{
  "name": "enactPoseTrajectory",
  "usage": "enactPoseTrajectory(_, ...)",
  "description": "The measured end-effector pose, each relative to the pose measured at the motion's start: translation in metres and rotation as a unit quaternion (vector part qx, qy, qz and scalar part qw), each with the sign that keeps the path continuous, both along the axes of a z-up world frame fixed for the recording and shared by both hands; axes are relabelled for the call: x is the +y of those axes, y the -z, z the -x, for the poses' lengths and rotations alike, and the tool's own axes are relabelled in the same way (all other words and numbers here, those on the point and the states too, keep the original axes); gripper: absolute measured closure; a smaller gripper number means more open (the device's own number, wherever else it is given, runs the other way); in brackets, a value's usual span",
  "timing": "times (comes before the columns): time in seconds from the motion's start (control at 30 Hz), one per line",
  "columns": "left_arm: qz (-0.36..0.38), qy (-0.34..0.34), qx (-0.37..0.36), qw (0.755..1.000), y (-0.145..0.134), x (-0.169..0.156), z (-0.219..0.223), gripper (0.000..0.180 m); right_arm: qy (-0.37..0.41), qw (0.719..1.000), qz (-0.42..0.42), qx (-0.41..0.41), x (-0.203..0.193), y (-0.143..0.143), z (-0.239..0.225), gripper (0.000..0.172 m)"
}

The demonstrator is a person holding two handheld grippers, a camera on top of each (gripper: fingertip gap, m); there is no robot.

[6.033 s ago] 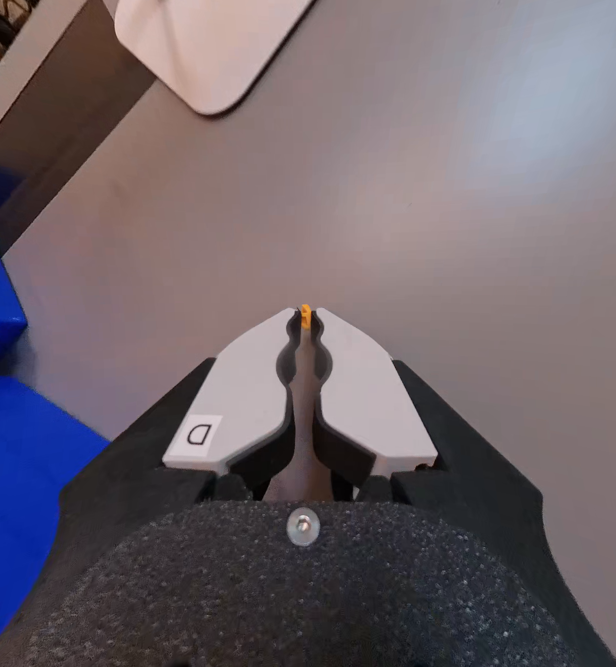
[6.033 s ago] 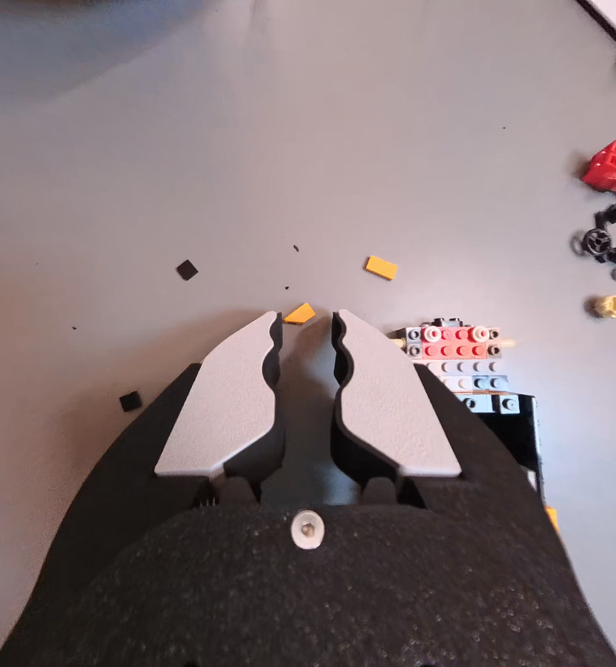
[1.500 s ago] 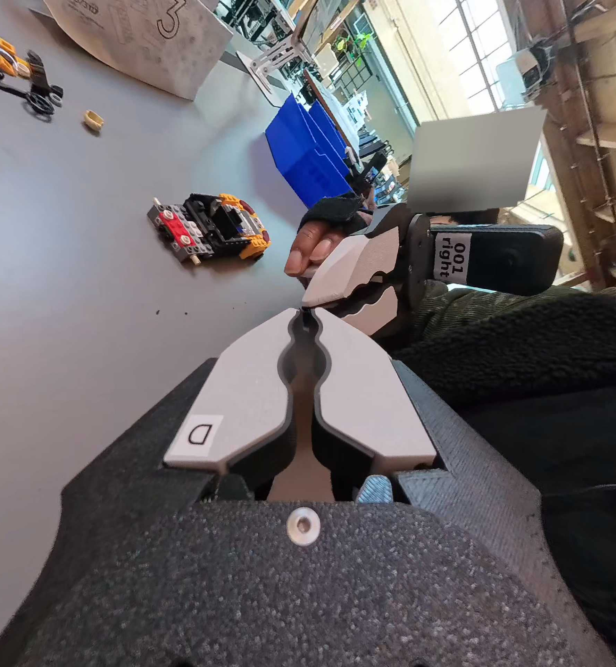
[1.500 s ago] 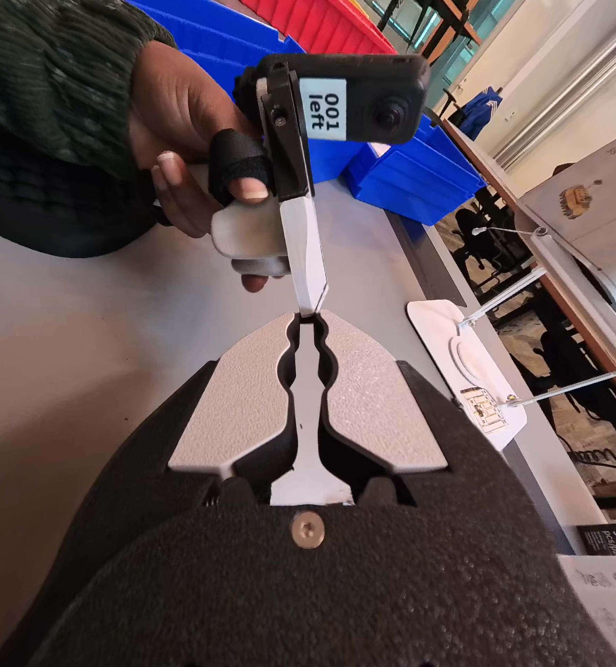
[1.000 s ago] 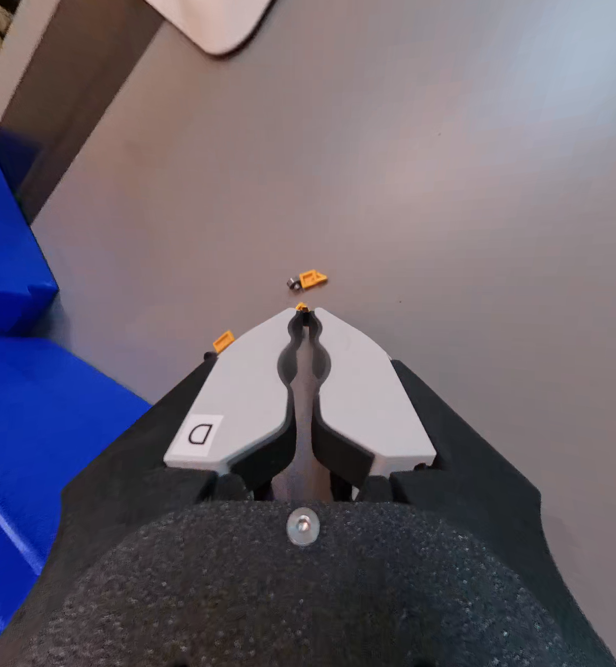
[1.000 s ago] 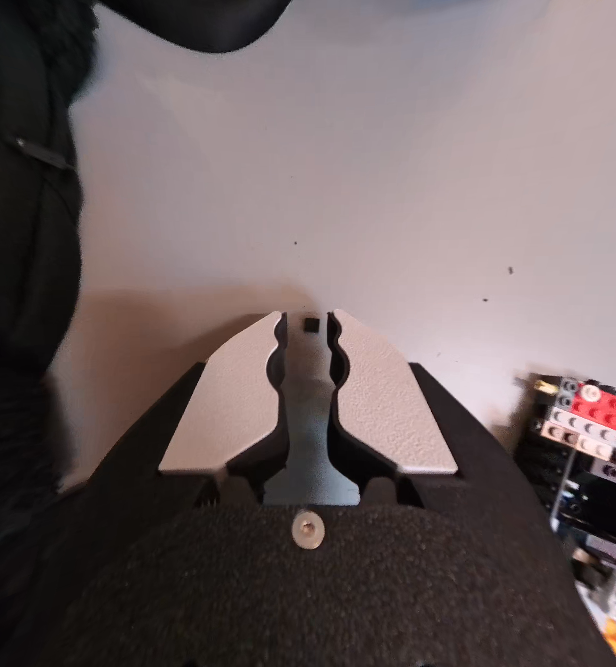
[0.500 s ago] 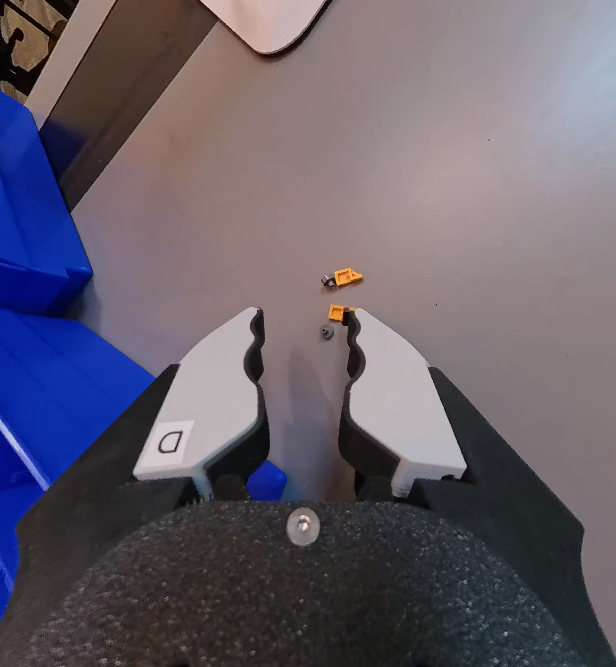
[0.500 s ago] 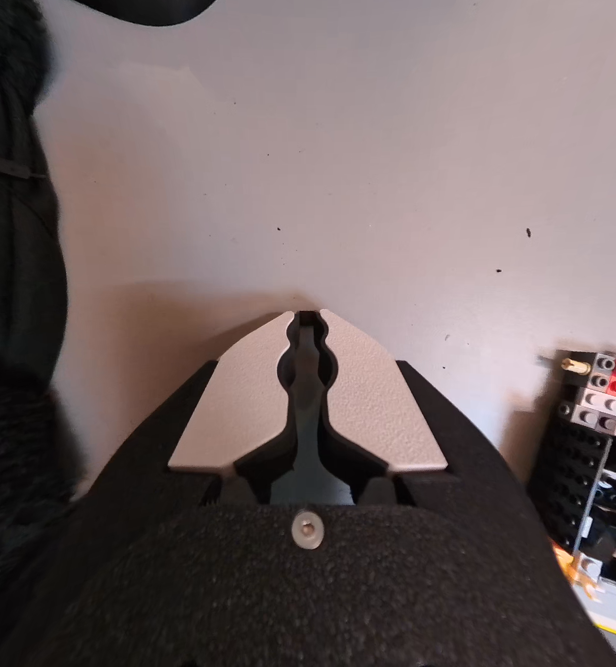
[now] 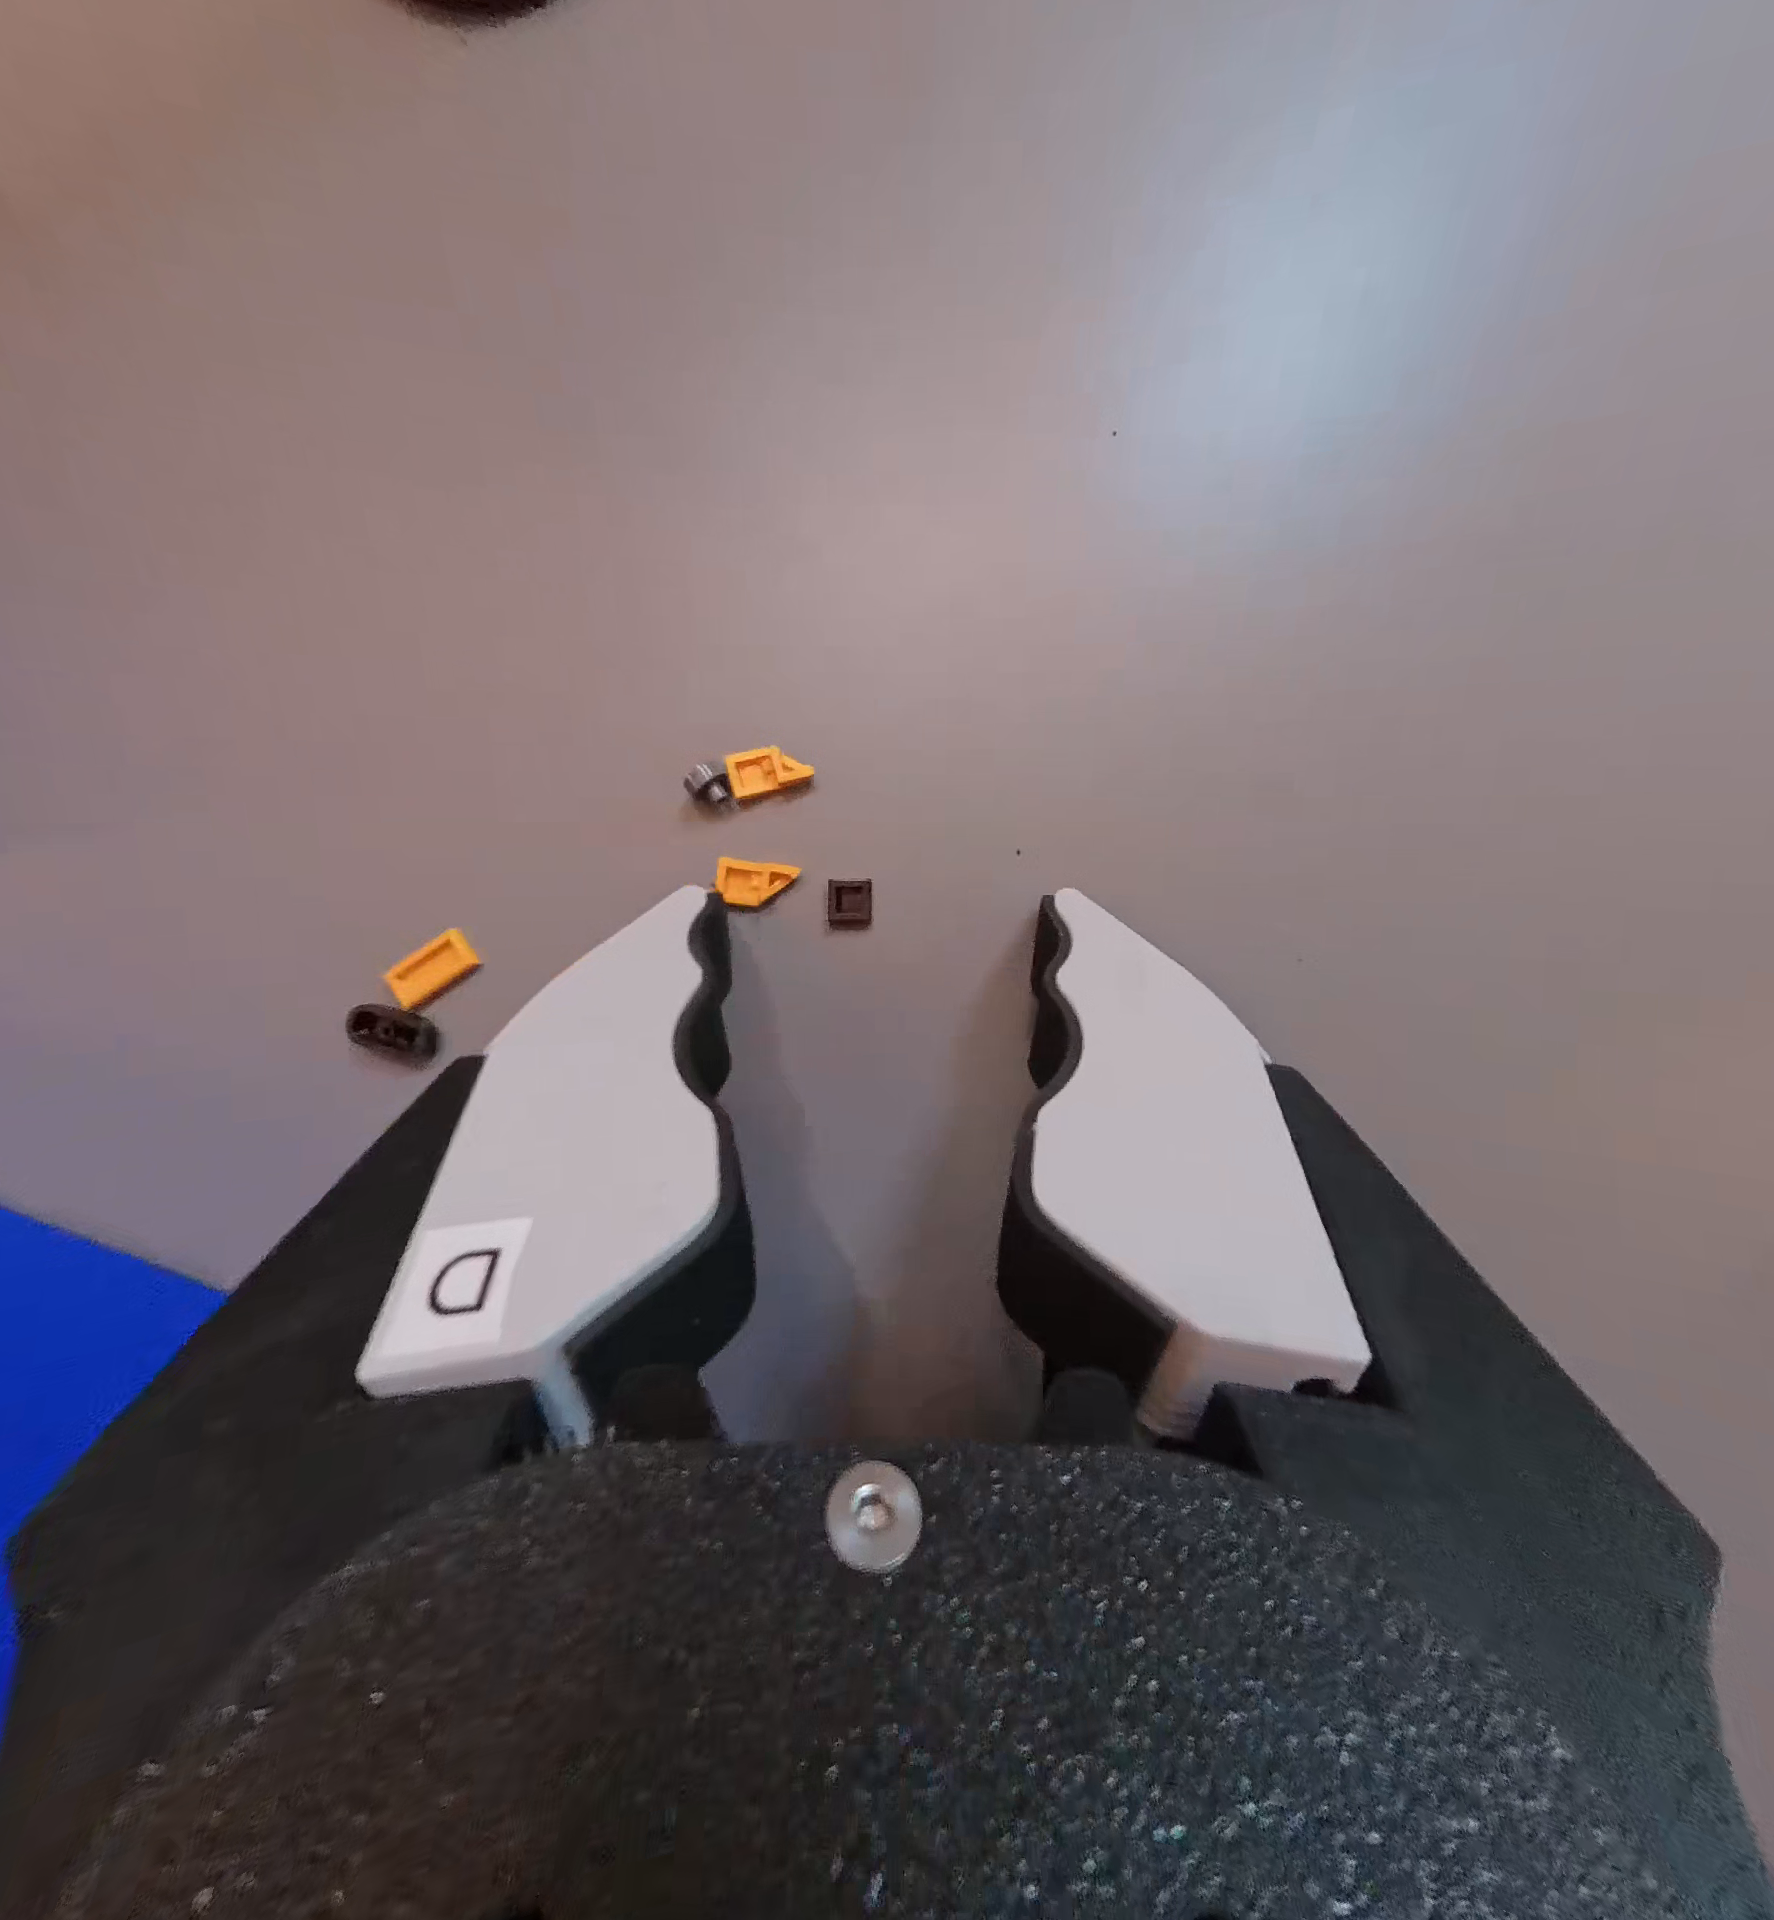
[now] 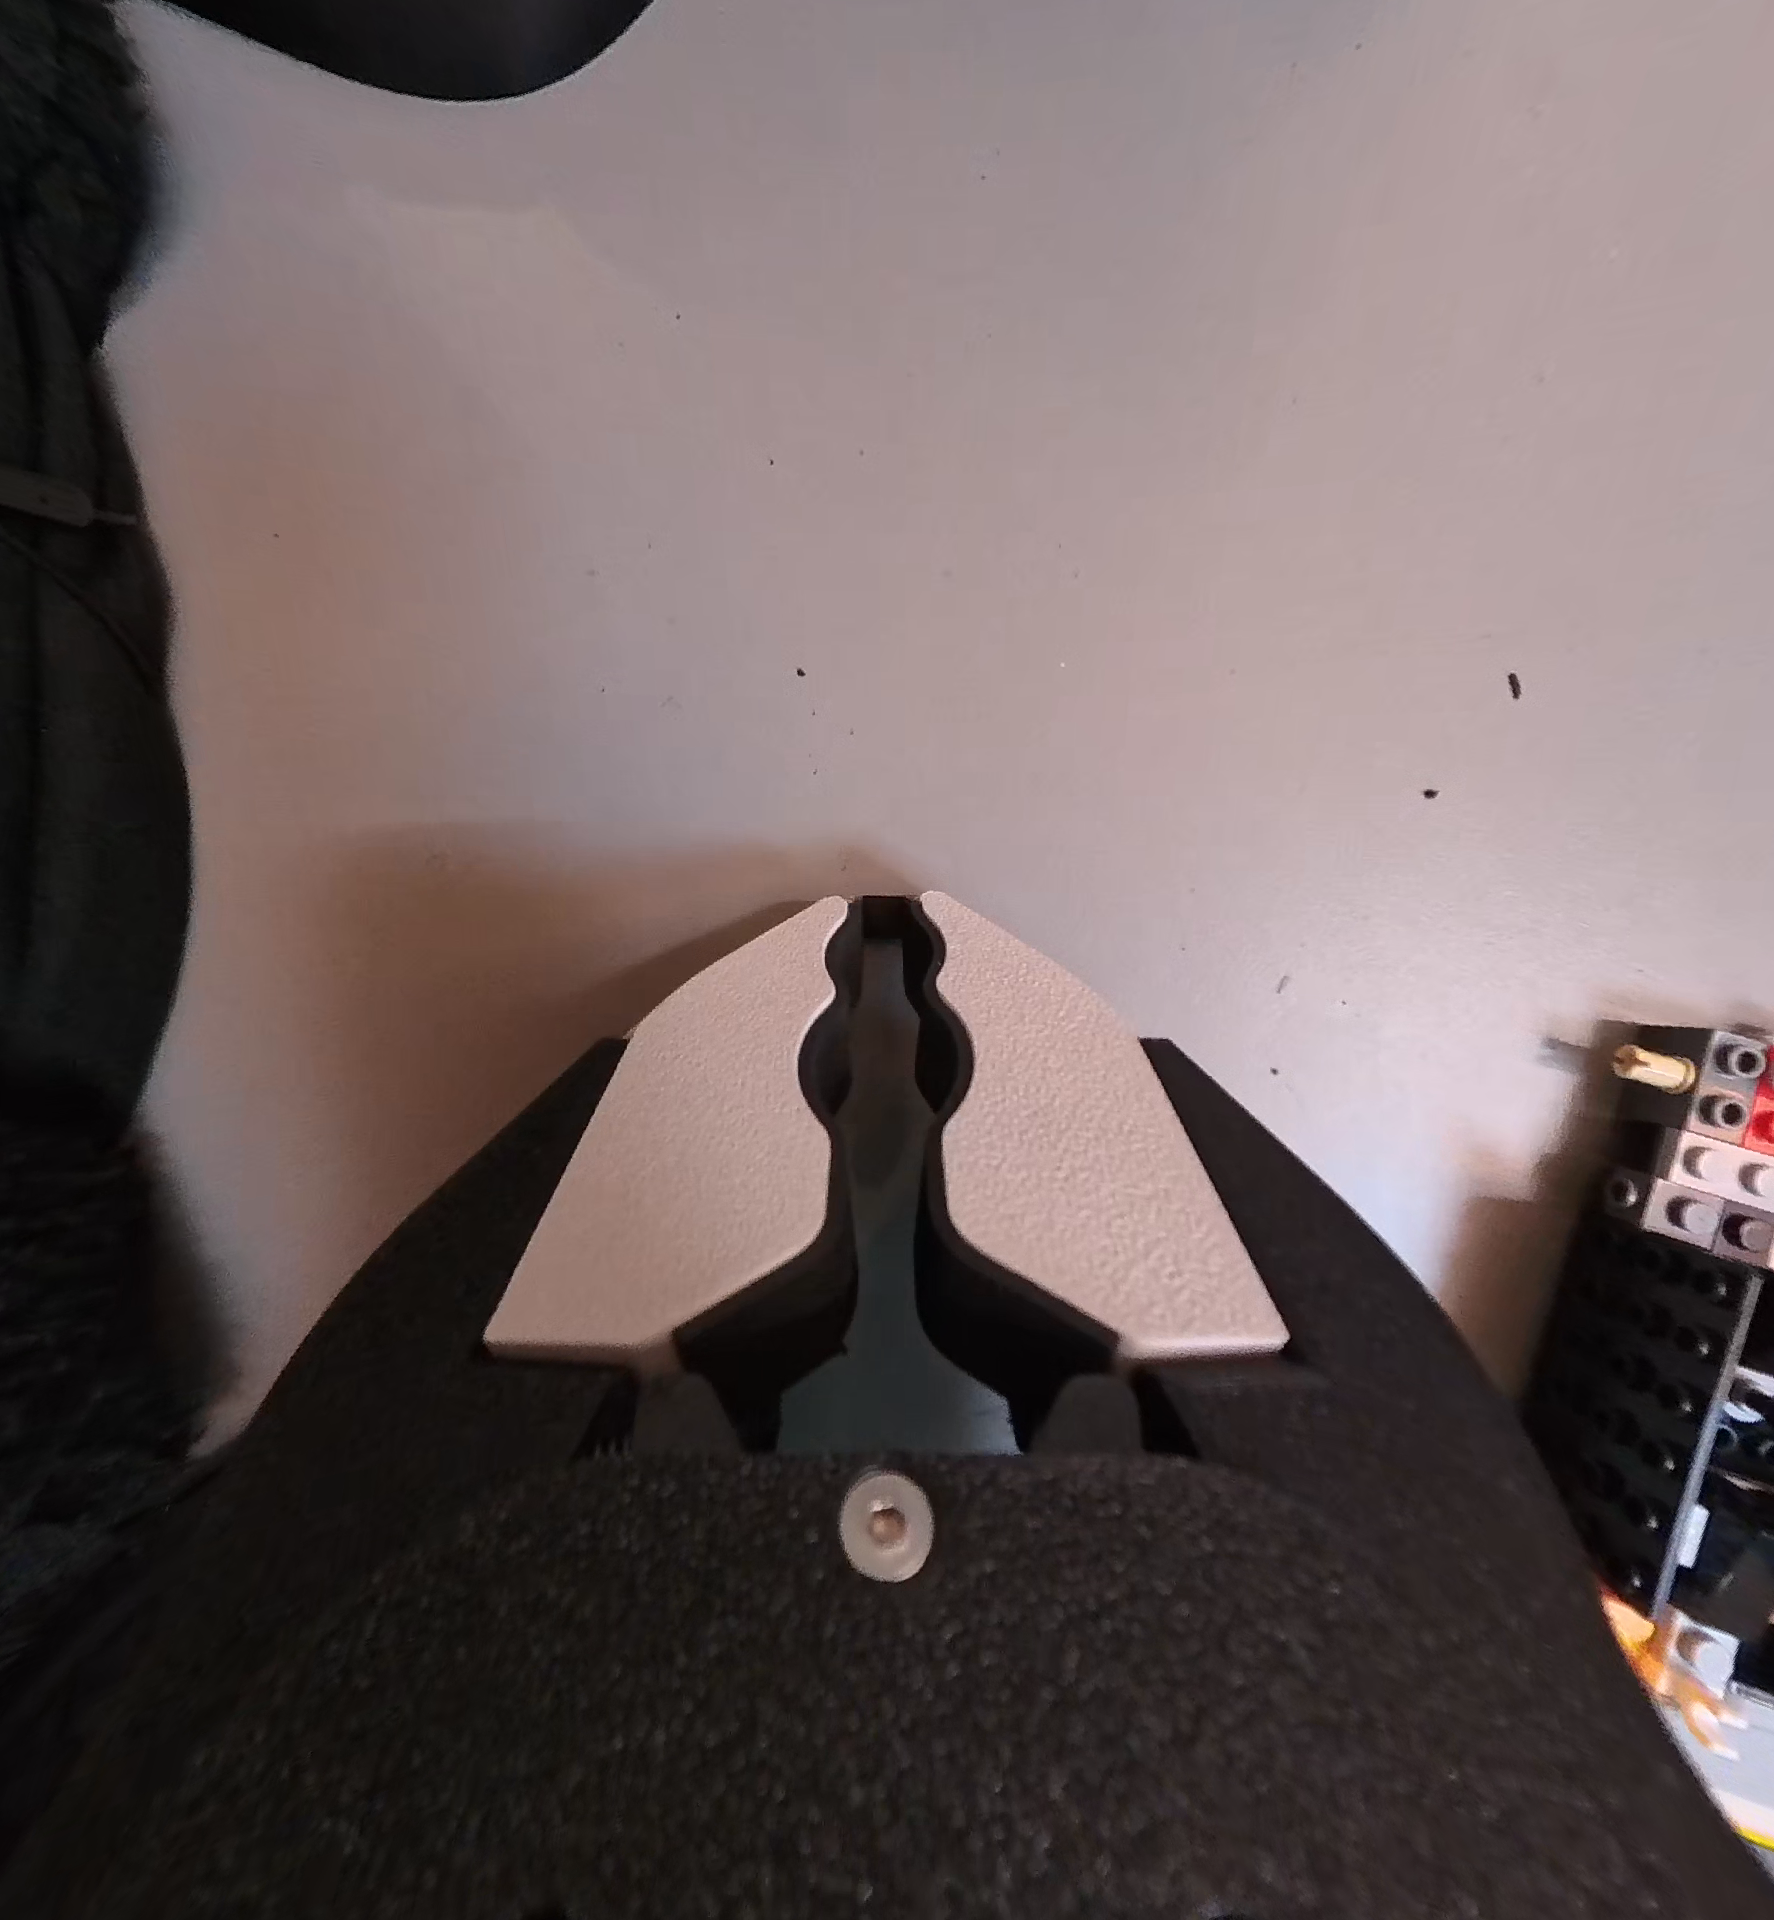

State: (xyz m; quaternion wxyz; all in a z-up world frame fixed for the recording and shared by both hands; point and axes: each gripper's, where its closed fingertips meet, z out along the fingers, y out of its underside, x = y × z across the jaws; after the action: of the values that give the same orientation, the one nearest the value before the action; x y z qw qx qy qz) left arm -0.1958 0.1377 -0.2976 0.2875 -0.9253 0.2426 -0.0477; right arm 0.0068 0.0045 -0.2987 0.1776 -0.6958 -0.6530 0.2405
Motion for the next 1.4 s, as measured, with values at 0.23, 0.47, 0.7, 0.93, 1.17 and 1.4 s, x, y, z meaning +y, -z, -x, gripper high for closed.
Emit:
enactPoseTrajectory(0.23, -0.061, 0.085, -0.112, 0.988, -0.038, -0.01, -0.048, 0.126, 0.05, 0.986, -0.109, 0.114, 0.033, -0.038, 0.026, 0.165)
enactPoseTrajectory(0.47, 0.051, 0.211, -0.469, 0.856, -0.102, -0.067, -0.127, 0.14, 0.055, 0.926, -0.292, 0.233, 0.056, -0.102, 0.051, 0.165)
enactPoseTrajectory(0.7, 0.104, 0.253, -0.543, 0.794, -0.118, -0.088, -0.14, 0.161, 0.032, 0.903, -0.349, 0.249, 0.05, -0.115, 0.064, 0.165)
enactPoseTrajectory(0.93, 0.123, 0.255, -0.555, 0.782, -0.118, -0.091, -0.144, 0.172, 0.024, 0.899, -0.355, 0.255, 0.045, -0.118, 0.067, 0.165)
enactPoseTrajectory(1.17, 0.125, 0.26, -0.555, 0.78, -0.119, -0.092, -0.144, 0.179, 0.021, 0.894, -0.363, 0.262, 0.043, -0.12, 0.069, 0.165)
enactPoseTrajectory(1.4, -0.124, 0.057, -0.15, 0.979, -0.069, 0.001, -0.043, 0.178, 0.108, 0.905, -0.337, 0.236, 0.078, -0.125, 0.034, 0.144)
